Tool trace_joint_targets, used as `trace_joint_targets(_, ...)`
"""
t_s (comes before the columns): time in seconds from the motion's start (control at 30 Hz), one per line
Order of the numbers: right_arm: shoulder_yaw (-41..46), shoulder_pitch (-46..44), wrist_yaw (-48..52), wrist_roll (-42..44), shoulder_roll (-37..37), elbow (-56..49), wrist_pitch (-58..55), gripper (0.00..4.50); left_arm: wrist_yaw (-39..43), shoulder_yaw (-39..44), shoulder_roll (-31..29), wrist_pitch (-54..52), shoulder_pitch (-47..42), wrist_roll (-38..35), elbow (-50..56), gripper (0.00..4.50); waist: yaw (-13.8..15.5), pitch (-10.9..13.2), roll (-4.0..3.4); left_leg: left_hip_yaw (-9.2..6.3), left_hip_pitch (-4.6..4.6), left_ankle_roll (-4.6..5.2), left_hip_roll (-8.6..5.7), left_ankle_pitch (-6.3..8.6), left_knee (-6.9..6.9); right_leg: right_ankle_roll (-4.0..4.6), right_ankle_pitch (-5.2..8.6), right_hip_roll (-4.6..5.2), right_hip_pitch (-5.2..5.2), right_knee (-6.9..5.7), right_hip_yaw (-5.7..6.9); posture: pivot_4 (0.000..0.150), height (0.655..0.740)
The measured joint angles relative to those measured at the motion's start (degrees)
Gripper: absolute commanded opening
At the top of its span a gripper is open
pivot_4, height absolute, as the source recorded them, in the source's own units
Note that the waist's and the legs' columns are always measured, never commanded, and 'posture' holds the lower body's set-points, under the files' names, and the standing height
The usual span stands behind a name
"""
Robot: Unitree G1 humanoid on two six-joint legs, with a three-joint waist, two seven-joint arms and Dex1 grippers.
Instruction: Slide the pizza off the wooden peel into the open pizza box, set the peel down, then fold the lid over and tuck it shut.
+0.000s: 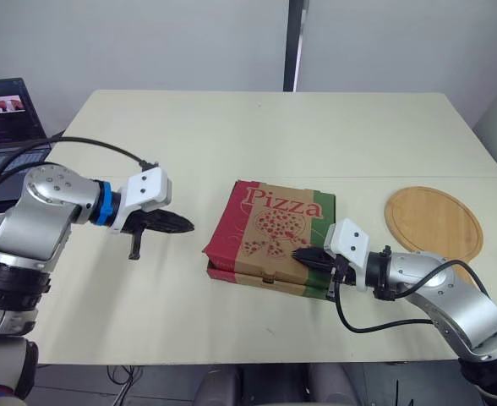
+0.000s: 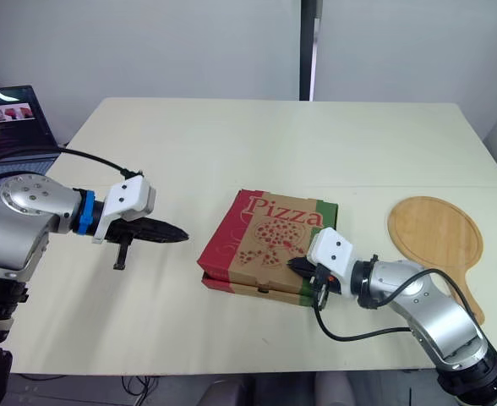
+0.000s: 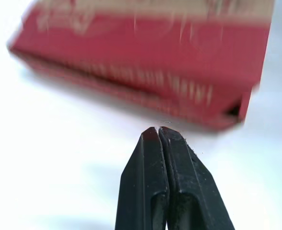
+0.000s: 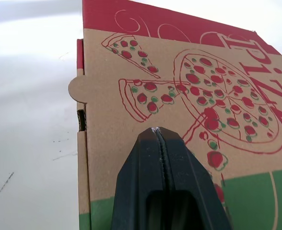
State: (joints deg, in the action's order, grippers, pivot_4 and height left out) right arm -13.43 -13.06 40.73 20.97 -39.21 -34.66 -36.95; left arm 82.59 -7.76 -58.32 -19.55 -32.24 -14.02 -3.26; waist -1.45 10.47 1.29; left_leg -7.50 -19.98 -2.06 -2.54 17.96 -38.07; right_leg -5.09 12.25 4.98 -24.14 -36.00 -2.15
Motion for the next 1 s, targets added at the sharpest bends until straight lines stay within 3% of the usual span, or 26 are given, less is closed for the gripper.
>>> trace_joint_targets(0.5,-0.22,-0.58,1.72,-0.19,0.79,1.22,0.24,0.05,-0.77,-3.66,6.98,-2.55,0.85,0.30,5.90,0.00,-0.26,0.00,0.00,0.02,0.01,0.00,0.01,0.00,0.01,0.02,-0.01,-0.01,-0.01,-0.02,-0.01,0.150,0.7400)
trace_joint_targets(0.77,-0.46,-0.91,1.96,-0.78,0.96,1.25,0.15,0.05,-0.88,-3.78,6.03,-3.83,2.37,0.20,6.81,0.00,-0.26,0.00,0.00,0.01,0.02,0.00,0.02,0.00,0.01,0.03,-0.02,-0.01,-0.02,-0.03,-0.01,0.150,0.7400)
trace_joint_targets(1.0,-4.12,-1.33,2.23,-4.88,0.43,2.52,0.46,0.05,-4.79,2.87,6.08,-11.93,0.66,-4.58,6.19,0.00,-0.21,0.00,0.00,0.00,0.01,0.00,0.00,0.00,0.00,0.03,-0.02,0.00,0.00,-0.03,0.01,0.150,0.7400)
